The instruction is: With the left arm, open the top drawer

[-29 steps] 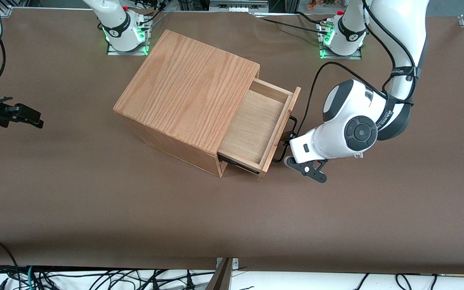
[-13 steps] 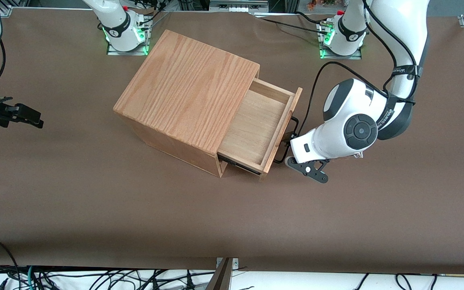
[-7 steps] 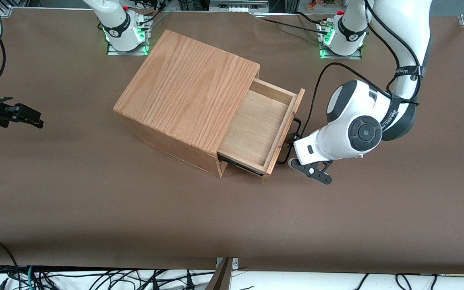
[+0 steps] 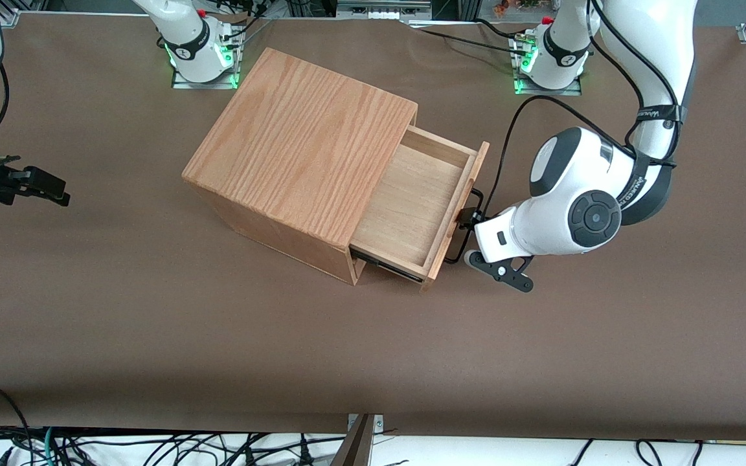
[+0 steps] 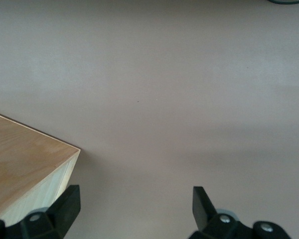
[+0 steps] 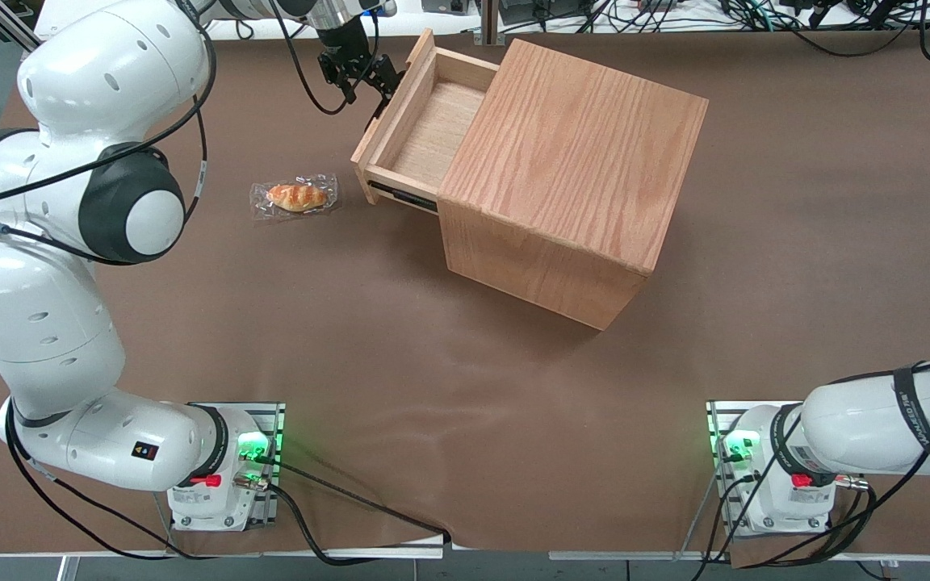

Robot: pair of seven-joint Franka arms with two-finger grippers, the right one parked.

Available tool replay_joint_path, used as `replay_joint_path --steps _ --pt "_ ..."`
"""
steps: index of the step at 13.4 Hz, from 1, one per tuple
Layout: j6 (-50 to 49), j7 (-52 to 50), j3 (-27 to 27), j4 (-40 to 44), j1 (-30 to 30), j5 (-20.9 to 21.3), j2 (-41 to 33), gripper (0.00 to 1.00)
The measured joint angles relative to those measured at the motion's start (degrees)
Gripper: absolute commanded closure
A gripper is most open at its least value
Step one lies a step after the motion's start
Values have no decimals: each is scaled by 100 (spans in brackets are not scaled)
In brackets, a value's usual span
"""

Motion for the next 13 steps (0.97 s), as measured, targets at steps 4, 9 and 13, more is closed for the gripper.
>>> replay_joint_path --steps 4,9,13 --pt "-342 5 35 47 70 -38 -391 0" --pt "-686 37 140 92 470 815 -1370 0" --pt "-1448 51 170 91 721 1216 -1873 0"
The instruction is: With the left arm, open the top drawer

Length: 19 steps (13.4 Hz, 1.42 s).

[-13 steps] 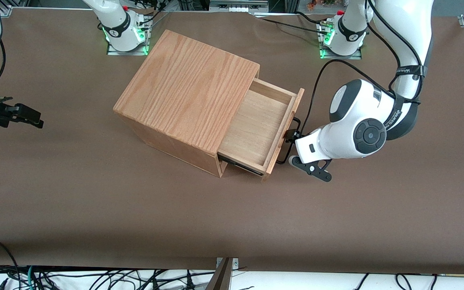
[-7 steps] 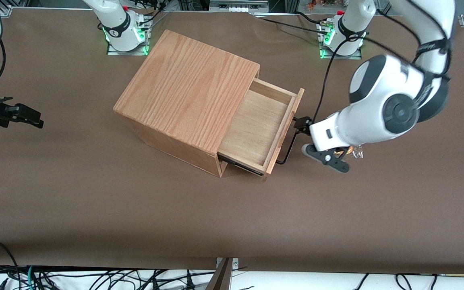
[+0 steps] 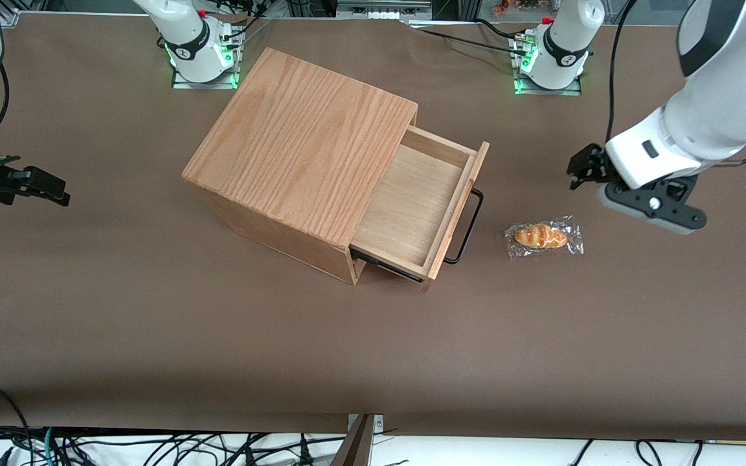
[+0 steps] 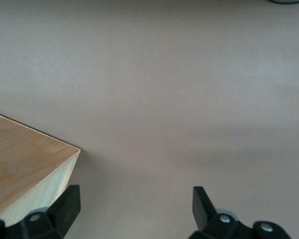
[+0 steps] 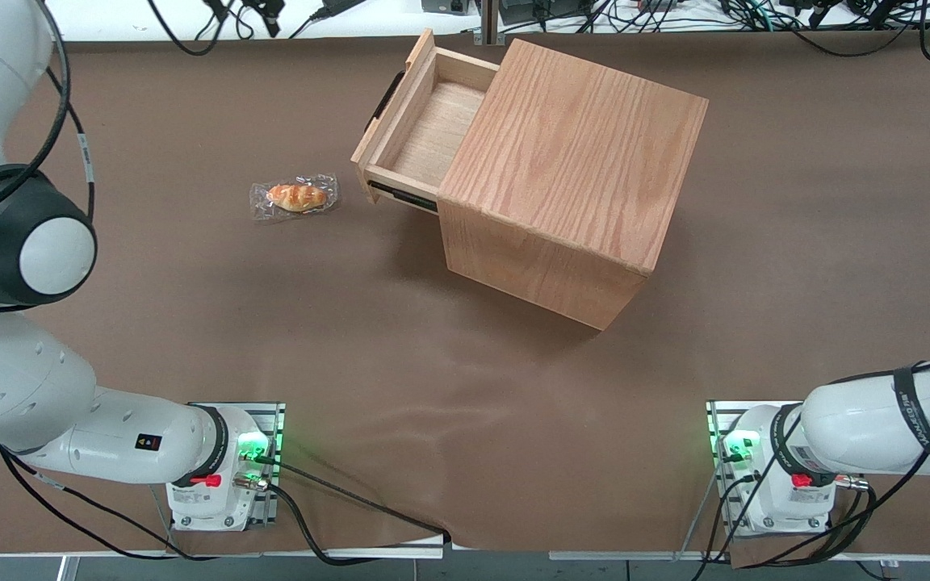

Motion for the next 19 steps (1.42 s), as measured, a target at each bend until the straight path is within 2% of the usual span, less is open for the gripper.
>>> replay_joint_path --steps 2,4,6,9,19 --pt "-155 -20 16 -33 245 83 -131 0" --pt "112 -57 22 -335 569 83 -379 0" --pt "608 -57 23 -1013 807 83 -808 0" --pt "845 -95 5 -1823 842 3 -1267 0" --pt "932 -415 9 -1993 767 -85 -1354 0"
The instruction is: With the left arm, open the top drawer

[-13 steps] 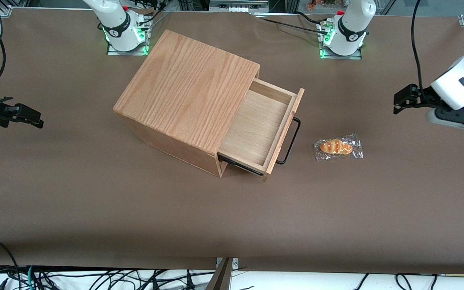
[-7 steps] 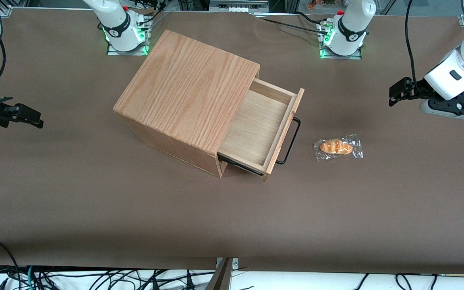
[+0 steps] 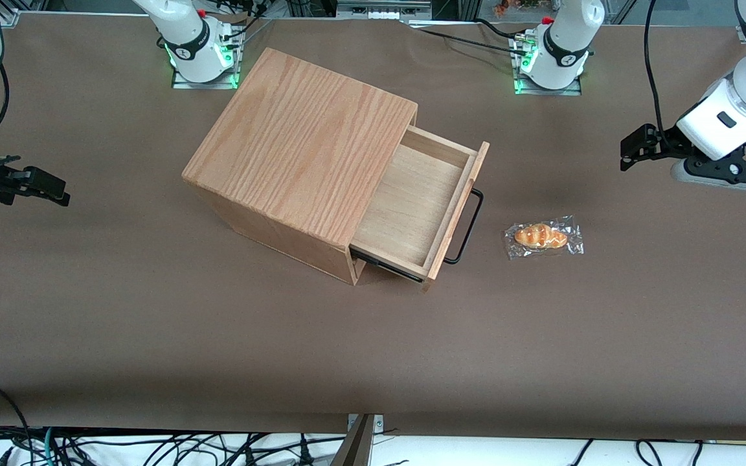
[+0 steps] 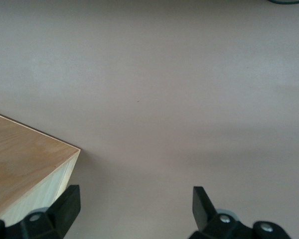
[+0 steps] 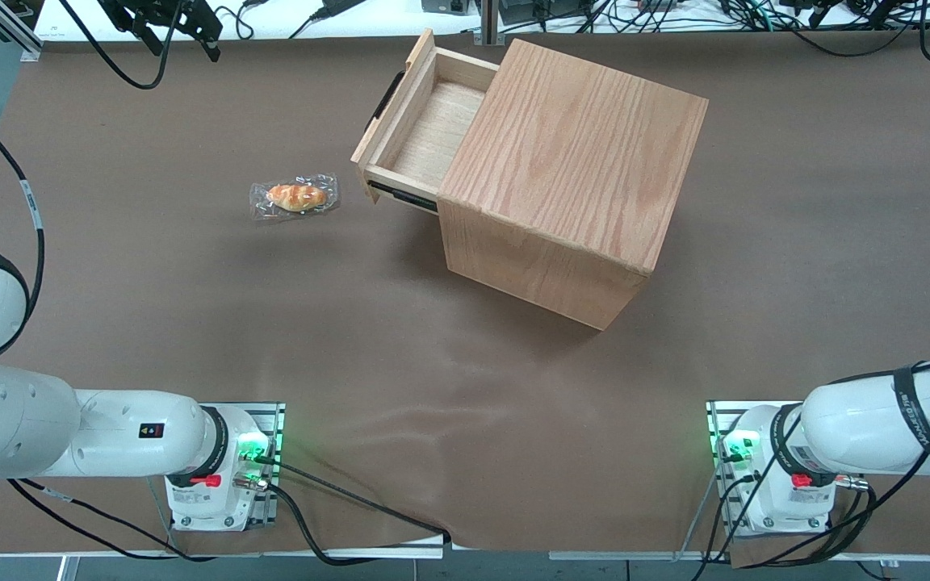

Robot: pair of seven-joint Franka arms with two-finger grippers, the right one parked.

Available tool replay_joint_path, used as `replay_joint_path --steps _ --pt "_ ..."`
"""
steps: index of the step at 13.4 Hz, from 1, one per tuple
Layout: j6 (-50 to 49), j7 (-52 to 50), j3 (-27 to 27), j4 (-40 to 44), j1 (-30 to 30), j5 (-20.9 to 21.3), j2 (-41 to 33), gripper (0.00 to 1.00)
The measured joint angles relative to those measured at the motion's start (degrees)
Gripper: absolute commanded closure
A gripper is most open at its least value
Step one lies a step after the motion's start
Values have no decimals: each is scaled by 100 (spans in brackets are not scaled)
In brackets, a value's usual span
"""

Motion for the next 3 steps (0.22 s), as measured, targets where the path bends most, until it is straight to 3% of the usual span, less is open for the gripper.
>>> replay_joint_path --steps 3 --pt "0 -26 40 -8 -8 0 -1 0"
